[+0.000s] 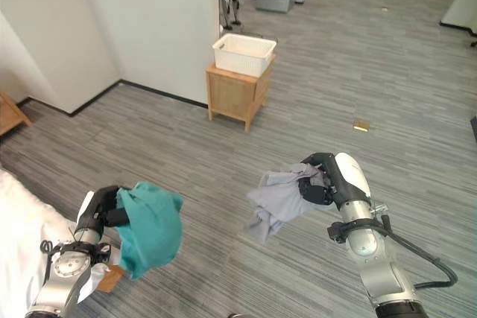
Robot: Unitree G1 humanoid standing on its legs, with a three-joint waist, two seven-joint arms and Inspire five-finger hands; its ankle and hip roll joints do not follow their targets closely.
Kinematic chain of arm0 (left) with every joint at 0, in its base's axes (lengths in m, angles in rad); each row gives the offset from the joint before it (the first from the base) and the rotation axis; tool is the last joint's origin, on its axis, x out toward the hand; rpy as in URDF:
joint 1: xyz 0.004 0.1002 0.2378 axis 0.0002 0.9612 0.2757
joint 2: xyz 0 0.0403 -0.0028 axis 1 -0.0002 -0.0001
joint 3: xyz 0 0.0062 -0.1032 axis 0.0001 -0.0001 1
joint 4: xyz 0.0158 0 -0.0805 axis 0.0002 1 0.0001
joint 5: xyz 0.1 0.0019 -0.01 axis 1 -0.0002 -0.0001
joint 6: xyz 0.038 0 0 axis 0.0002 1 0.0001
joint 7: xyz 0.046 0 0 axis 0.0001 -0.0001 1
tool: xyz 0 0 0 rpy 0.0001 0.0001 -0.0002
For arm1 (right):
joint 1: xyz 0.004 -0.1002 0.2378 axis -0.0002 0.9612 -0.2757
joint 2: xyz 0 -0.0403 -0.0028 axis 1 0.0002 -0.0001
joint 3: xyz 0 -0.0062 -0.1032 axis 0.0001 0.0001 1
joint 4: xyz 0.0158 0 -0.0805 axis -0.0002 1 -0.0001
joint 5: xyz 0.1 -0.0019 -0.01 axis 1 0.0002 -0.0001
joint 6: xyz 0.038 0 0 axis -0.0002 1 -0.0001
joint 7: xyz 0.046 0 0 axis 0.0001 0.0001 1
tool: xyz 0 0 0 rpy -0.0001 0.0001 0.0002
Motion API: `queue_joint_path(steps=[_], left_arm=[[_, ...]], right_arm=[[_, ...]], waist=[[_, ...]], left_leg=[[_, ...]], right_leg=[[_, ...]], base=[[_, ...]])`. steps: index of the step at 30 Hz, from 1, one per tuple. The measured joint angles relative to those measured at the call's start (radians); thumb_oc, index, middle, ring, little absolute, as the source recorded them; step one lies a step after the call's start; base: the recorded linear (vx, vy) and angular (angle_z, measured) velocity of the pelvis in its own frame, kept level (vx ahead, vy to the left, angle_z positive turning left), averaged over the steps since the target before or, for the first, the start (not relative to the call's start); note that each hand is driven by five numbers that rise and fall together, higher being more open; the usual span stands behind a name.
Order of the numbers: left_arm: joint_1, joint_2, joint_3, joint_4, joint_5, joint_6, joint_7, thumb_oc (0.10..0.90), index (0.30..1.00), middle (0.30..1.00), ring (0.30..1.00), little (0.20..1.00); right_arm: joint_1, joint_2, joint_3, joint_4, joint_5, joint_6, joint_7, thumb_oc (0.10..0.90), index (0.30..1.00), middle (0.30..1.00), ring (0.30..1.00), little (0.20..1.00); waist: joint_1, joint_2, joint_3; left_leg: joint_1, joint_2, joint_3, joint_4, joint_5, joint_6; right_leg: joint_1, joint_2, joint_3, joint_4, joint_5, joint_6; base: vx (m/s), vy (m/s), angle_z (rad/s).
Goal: Pick up bed clothes into laundry basket.
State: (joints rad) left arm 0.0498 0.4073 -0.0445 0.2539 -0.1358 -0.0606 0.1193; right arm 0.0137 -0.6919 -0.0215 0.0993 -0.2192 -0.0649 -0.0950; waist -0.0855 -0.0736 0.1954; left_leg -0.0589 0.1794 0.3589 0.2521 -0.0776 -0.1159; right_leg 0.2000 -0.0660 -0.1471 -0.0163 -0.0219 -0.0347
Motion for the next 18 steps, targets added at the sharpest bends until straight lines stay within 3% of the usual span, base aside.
queue_joint_path(steps=[1,2,5,7,9,10,11,12,14,15,16,17,18], left_arm=[[-0.001,-0.001,0.0,0.005,0.002,-0.003,0.001,0.4,0.3,0.3,0.3,0.3],[-0.012,-0.004,0.0,0.007,0.002,-0.002,0.001,0.4,0.3,0.3,0.3,0.3],[-0.019,-0.011,0.001,0.019,0.002,-0.002,0.007,0.4,0.3,0.3,0.3,0.3],[-0.015,-0.02,0.001,0.02,0.002,-0.001,0.007,0.4,0.3,0.3,0.3,0.3],[0.005,-0.024,0.009,0.013,0.002,-0.001,0.006,0.4,0.3,0.3,0.3,0.3],[0.015,-0.004,0.016,0.011,0.002,-0.001,0.004,0.4,0.3,0.3,0.3,0.3],[0.023,0.018,0.036,0.011,0.002,0.005,0.007,0.4,0.3,0.3,0.3,0.3],[0.024,0.026,0.055,0.011,0.003,0.015,0.01,0.4,0.3,0.3,0.3,0.3],[0.016,0.031,0.076,0.011,0.003,0.024,0.029,0.4,0.3,0.3,0.3,0.3],[0.013,0.033,0.078,0.01,0.003,0.023,0.03,0.4,0.3,0.3,0.3,0.3],[-0.016,0.025,0.075,0.028,0.01,0.03,0.041,0.4,0.3,0.3,0.3,0.3],[-0.026,0.014,0.075,0.029,0.015,0.041,0.046,0.4,0.3,0.3,0.3,0.3],[-0.03,0.014,0.041,0.015,0.021,0.042,0.046,0.4,0.3,0.3,0.3,0.3]], right_arm=[[0.001,0.005,0.016,0.009,0.0,0.001,-0.002,0.4,0.3,0.3,0.3,0.3],[-0.011,0.001,0.02,0.014,0.0,0.001,0.0,0.4,0.3,0.3,0.3,0.3],[-0.019,0.001,0.055,0.019,0.0,0.006,0.0,0.4,0.3,0.3,0.3,0.3],[0.004,0.0,0.071,0.019,0.0,0.007,0.001,0.4,0.3,0.3,0.3,0.3],[0.013,-0.003,0.081,0.01,0.0,0.009,0.006,0.4,0.3,0.3,0.3,0.3],[0.023,0.021,0.085,0.0,0.001,0.011,0.005,0.4,0.3,0.3,0.3,0.3],[0.026,0.033,0.114,-0.011,0.0,0.01,0.015,0.4,0.3,0.3,0.3,0.3],[0.023,0.05,0.131,-0.019,0.0,0.009,0.023,0.4,0.3,0.3,0.3,0.3],[0.025,0.07,0.153,-0.037,-0.011,0.007,0.038,0.4,0.3,0.3,0.3,0.3],[0.028,0.076,0.153,-0.041,-0.013,0.007,0.039,0.4,0.3,0.3,0.3,0.3],[0.006,0.087,0.172,-0.03,-0.024,0.01,0.032,0.4,0.3,0.3,0.3,0.3],[-0.001,0.087,0.182,-0.03,-0.031,0.012,0.029,0.4,0.3,0.3,0.3,0.3],[-0.002,0.069,0.194,-0.04,-0.041,0.008,0.031,0.4,0.3,0.3,0.3,0.3]], waist=[[0.0,-0.005,-0.021],[0.01,0.01,-0.005],[0.023,0.023,0.012],[0.017,0.019,0.014],[0.037,0.027,0.005],[0.041,-0.012,0.0],[0.059,-0.048,-0.009],[0.071,-0.052,-0.012],[0.079,-0.049,-0.023],[0.073,-0.047,-0.03],[0.071,-0.047,-0.019],[0.068,-0.044,-0.008],[0.035,0.011,0.0]], left_leg=[[-0.019,-0.057,0.013,-0.226,0.071,0.006],[-0.032,-0.076,0.002,-0.351,0.116,0.014],[-0.142,-0.068,-0.024,-0.351,0.178,0.01],[-0.164,-0.05,-0.01,-0.342,0.172,0.009],[-0.151,-0.007,0.034,-0.26,0.137,0.034],[-0.15,-0.016,0.065,-0.202,0.208,0.062],[-0.151,-0.035,0.086,-0.144,0.21,0.067],[-0.153,-0.029,0.1,-0.105,0.213,0.065],[-0.113,-0.05,0.125,-0.134,0.227,0.142],[-0.095,-0.067,0.13,-0.161,0.223,0.186],[-0.036,-0.103,0.186,-0.191,0.156,0.14],[-0.014,-0.098,0.21,-0.195,0.094,0.104],[0.042,-0.097,0.218,-0.23,0.111,0.117]], right_leg=[[0.03,0.002,0.039,-0.056,-0.012,0.018],[0.053,0.023,0.053,-0.073,-0.004,0.028],[0.113,0.027,0.091,-0.074,-0.057,0.03],[0.178,0.013,0.109,-0.074,-0.109,0.057],[0.237,-0.016,0.157,-0.08,-0.181,0.084],[0.261,-0.059,0.174,-0.082,-0.207,0.101],[0.247,-0.114,0.191,-0.046,-0.209,0.139],[0.218,-0.121,0.17,0.014,-0.173,0.159],[0.145,-0.147,0.119,0.153,-0.13,0.261],[0.133,-0.153,0.121,0.183,-0.134,0.276],[0.013,-0.183,0.112,0.443,-0.069,0.306],[-0.081,-0.212,0.106,0.619,-0.017,0.305],[-0.217,-0.248,0.045,0.827,-0.006,0.304]], base=[[0.66,-0.074,-0.7],[0.54,-0.085,-0.59],[0.54,-0.04,-0.7],[0.74,0.047,-0.5],[0.66,0.044,-0.79],[0.75,0.026,-0.97],[1.04,0.017,-1.03],[0.8,0.011,-1.21],[0.64,0.065,-0.59],[0.96,0.145,-0.11],[0.83,0.187,-0.12],[0.58,0.24,0.22],[0.49,0.218,0.47]])
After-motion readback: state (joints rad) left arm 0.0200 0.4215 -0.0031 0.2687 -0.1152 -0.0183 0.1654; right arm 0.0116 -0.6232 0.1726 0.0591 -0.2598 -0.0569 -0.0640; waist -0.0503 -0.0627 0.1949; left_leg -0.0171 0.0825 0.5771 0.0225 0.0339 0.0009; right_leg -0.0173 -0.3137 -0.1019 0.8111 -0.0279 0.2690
